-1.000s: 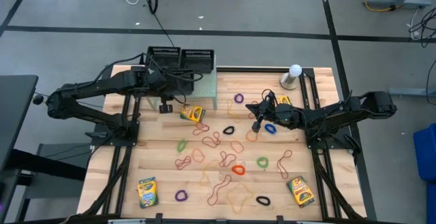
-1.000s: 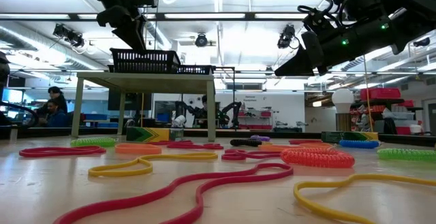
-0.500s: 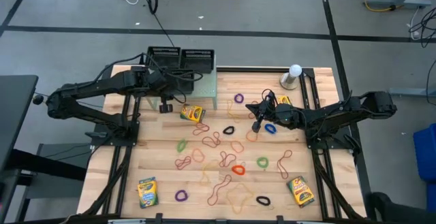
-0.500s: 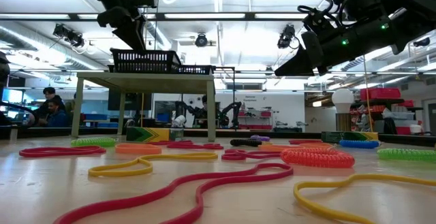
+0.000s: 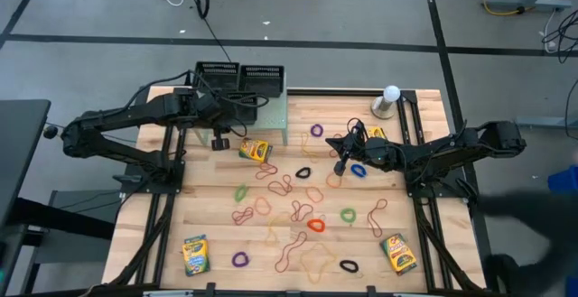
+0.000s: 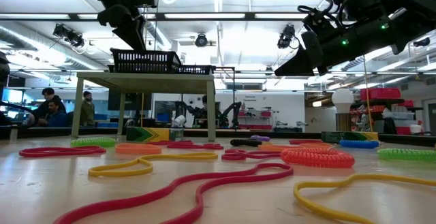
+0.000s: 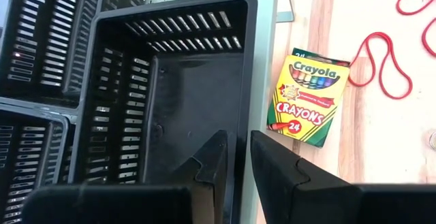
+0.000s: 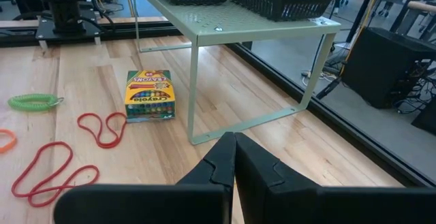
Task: Pick & Place Office Desk Supplies
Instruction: Put the red rubber band into the right black bin
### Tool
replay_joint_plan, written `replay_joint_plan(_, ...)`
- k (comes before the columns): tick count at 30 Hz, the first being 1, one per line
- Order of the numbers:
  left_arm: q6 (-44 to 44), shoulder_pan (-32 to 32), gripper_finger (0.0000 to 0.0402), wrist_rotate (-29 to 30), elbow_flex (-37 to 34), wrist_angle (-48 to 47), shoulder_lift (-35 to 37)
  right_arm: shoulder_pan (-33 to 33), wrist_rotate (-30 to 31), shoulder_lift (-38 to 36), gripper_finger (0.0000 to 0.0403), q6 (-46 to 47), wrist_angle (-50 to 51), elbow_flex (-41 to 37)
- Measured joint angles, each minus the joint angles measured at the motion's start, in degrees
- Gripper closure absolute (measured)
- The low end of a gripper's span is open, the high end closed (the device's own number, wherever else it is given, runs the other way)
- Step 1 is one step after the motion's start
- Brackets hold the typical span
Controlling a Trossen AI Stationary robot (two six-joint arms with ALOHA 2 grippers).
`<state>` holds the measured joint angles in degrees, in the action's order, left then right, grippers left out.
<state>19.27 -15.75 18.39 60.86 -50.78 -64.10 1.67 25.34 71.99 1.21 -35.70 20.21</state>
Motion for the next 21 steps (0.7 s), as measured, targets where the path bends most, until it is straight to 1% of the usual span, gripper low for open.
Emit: replay_joint_plan(21,-0.57,0.02,0.0327,0.00,0.09,0.00,0.15,-0.01,-0.01,0.00,0.0387,0.00,-0.02,-0.01)
